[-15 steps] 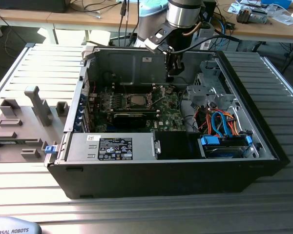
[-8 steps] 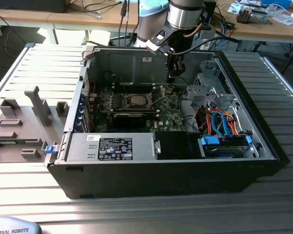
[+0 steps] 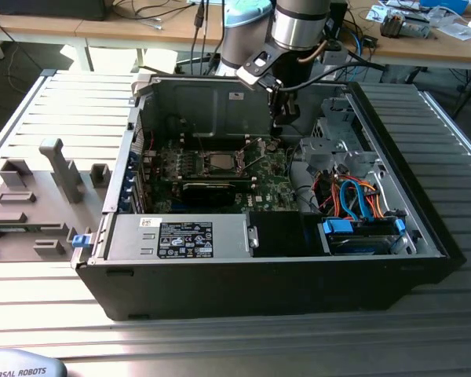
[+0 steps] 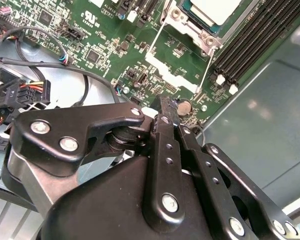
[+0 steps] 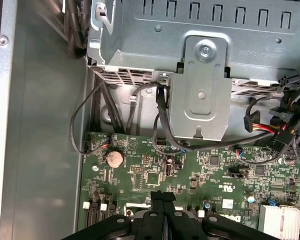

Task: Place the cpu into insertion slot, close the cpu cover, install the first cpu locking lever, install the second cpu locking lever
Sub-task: 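Close the cpu cover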

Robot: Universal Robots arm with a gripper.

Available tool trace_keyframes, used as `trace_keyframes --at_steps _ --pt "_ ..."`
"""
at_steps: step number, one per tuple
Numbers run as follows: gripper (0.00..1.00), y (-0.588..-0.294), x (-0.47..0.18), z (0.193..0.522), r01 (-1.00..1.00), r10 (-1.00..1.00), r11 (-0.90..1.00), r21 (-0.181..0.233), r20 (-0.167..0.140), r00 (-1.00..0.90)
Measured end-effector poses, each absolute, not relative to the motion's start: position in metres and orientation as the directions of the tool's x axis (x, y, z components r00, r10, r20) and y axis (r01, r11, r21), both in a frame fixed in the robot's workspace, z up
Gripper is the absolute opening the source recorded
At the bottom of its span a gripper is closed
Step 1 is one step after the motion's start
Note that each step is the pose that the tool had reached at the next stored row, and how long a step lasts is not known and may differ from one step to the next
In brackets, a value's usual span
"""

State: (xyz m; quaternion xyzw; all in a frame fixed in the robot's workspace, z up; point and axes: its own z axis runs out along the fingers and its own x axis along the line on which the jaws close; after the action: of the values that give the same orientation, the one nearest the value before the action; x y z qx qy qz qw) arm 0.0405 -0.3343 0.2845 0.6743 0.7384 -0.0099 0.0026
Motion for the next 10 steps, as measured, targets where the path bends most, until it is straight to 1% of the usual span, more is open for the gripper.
trace_keyframes --at_steps 10 --pt "0.11 -0.3343 0.0462 0.2821 0.996 0.996 0.090 -0.011 -0.017 -0.091"
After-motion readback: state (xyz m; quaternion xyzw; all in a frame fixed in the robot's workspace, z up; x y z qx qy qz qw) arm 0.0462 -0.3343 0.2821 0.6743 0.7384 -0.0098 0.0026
